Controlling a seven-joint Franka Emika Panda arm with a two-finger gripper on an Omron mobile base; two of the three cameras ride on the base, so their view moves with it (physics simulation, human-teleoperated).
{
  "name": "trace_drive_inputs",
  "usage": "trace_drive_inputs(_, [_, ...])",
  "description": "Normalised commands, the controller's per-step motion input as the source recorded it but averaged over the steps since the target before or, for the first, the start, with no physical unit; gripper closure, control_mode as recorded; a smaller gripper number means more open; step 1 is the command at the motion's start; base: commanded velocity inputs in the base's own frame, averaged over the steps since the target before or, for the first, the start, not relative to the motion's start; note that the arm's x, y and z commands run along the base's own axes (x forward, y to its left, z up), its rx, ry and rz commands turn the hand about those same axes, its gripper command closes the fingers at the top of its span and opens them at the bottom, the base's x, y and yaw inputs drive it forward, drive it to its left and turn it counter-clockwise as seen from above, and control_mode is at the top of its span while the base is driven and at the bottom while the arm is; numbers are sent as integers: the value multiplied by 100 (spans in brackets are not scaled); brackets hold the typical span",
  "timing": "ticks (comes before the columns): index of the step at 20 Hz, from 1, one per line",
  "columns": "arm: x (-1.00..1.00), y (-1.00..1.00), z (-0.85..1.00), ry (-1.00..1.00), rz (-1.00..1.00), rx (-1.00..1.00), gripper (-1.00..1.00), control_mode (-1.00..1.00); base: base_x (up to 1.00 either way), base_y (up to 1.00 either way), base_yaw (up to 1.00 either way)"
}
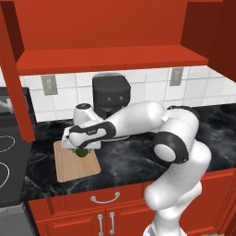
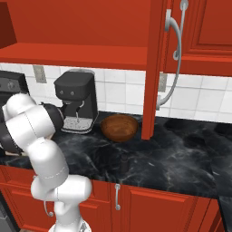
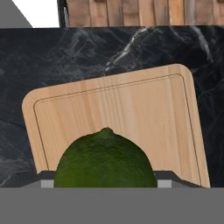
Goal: Open the cabinet. Place the bowl and condiment on the counter. Then place the lime and garlic on the cutting board.
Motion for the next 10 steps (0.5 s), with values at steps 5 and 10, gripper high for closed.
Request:
trace_drive_inputs(5, [5,10,-21,0,-4,-1,100,-100,0,0,0])
trace_drive_inputs(10, [5,9,-20,0,-5,0,100,-100,0,0,0])
